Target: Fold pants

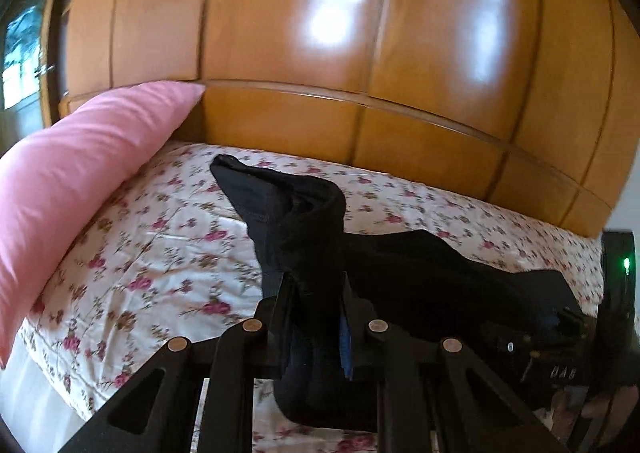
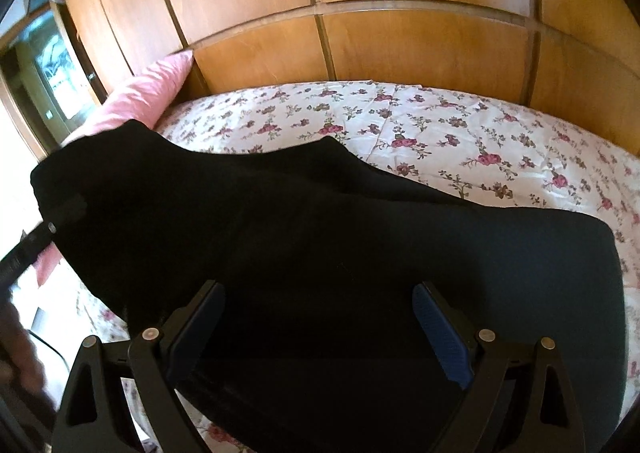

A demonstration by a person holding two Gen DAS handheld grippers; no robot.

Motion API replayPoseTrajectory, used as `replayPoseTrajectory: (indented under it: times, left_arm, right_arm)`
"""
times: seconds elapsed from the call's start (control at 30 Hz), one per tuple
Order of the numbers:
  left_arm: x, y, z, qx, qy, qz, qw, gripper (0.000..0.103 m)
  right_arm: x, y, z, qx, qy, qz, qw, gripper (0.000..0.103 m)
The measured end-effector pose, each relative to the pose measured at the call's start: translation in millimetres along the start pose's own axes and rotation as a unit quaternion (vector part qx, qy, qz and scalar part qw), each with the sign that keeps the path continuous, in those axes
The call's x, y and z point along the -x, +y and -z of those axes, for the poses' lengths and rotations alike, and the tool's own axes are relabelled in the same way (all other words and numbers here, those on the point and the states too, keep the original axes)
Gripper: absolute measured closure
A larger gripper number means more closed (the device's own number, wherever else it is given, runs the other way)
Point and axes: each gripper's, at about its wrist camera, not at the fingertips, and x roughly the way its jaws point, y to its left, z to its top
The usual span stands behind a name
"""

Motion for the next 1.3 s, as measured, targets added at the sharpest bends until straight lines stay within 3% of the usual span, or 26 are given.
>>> replayPoseTrajectory:
  times: [0.13, 0.23, 0.4, 0.53, 0.7, 0.73, 0.77, 0.8, 0.87, 0.97, 1.03, 1.2, 1.3]
  left_arm:
    - [-1.7, -17.2, 1.8, -0.025, -0.001, 0.019, 0.9995, 0.086]
    - [-1.5, -27.4, 3.0, -0.039, 0.0, 0.037, 0.9986, 0.086]
    - [-2.9, -43.7, 6.6, -0.062, 0.0, 0.073, 0.9954, 0.086]
    - [-5.3, -60.1, 11.0, -0.081, 0.004, 0.094, 0.9922, 0.086]
    - [-11.0, -73.1, 16.8, -0.099, 0.012, 0.11, 0.9889, 0.086]
    - [-12.4, -74.0, 17.4, -0.1, 0.015, 0.113, 0.9884, 0.086]
    - [-12.7, -74.0, 17.9, -0.102, 0.017, 0.115, 0.988, 0.086]
    - [-12.2, -73.7, 18.3, -0.103, 0.017, 0.115, 0.9879, 0.084]
    - [-11.8, -68.1, 20.1, -0.091, 0.026, 0.122, 0.9879, 0.08]
    - [-0.9, -53.4, 24.5, -0.066, 0.035, 0.152, 0.9855, 0.068]
    - [12.9, -41.1, 29.6, -0.055, 0.028, 0.158, 0.9856, 0.06]
    - [26.8, -16.9, 47.4, -0.036, 0.032, 0.118, 0.9918, 0.029]
    - [16.5, -21.4, 54.8, -0.03, 0.061, 0.115, 0.9911, 0.02]
  right_arm:
    - [3.9, -7.9, -11.0, -0.027, 0.003, -0.052, 0.998, 0.011]
    - [3.6, -11.9, -23.5, -0.058, 0.014, -0.132, 0.989, 0.013]
    - [-8.0, 0.9, -49.1, -0.094, 0.044, -0.277, 0.955, 0.012]
    - [-31.9, 24.6, -66.3, -0.093, 0.084, -0.342, 0.931, 0.009]
    - [-62.2, 44.0, -80.4, -0.078, 0.118, -0.336, 0.931, 0.011]
    - [-67.1, 48.0, -81.6, -0.069, 0.122, -0.326, 0.935, 0.026]
    - [-70.3, 51.9, -82.3, -0.057, 0.123, -0.316, 0.939, 0.061]
    - [-73.2, 54.7, -82.3, -0.046, 0.126, -0.303, 0.944, 0.074]
    - [-75.7, 53.5, -82.5, -0.039, 0.124, -0.289, 0.948, 0.084]
    - [-69.9, 52.2, -81.1, -0.035, 0.109, -0.28, 0.953, 0.085]
    - [-63.4, 42.9, -82.7, -0.06, 0.096, -0.291, 0.95, 0.085]
    - [-39.5, 27.5, -89.6, -0.092, 0.069, -0.309, 0.944, 0.085]
    - [-20.6, 24.2, -91.8, -0.091, 0.053, -0.316, 0.943, 0.085]
